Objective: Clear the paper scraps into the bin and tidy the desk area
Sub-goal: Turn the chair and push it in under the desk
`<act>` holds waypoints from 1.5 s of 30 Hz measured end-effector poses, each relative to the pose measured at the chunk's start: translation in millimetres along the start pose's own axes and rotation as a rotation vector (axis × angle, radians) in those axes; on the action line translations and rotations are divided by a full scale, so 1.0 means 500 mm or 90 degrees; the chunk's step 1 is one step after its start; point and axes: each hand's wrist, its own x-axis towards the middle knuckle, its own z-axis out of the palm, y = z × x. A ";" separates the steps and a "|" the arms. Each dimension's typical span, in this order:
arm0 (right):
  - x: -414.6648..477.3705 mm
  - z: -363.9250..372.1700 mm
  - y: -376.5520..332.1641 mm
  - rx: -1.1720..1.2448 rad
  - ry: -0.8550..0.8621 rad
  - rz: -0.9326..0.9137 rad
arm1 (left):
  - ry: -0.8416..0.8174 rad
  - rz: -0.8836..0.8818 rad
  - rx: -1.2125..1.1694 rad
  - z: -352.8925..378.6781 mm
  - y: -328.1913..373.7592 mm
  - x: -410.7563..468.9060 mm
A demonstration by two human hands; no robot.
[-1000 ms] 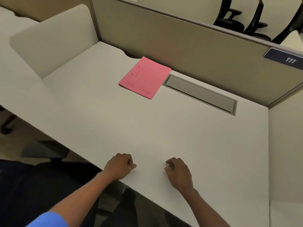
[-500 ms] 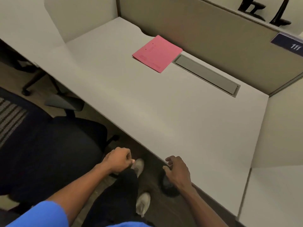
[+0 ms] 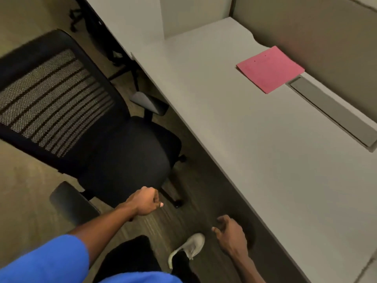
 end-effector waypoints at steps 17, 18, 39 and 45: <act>-0.067 0.331 -0.433 -0.019 -0.033 -0.048 | 0.168 -0.018 -0.028 -0.179 -0.487 -0.106; -0.072 0.357 -0.465 -0.021 -0.038 -0.052 | 0.179 -0.014 -0.034 -0.201 -0.523 -0.110; -0.100 0.652 -0.786 -0.278 -0.116 -0.213 | 0.439 0.106 -0.578 -0.559 -0.811 -0.211; -0.091 0.669 -0.775 -0.293 -0.095 -0.221 | 0.382 0.115 -0.670 -0.564 -0.806 -0.210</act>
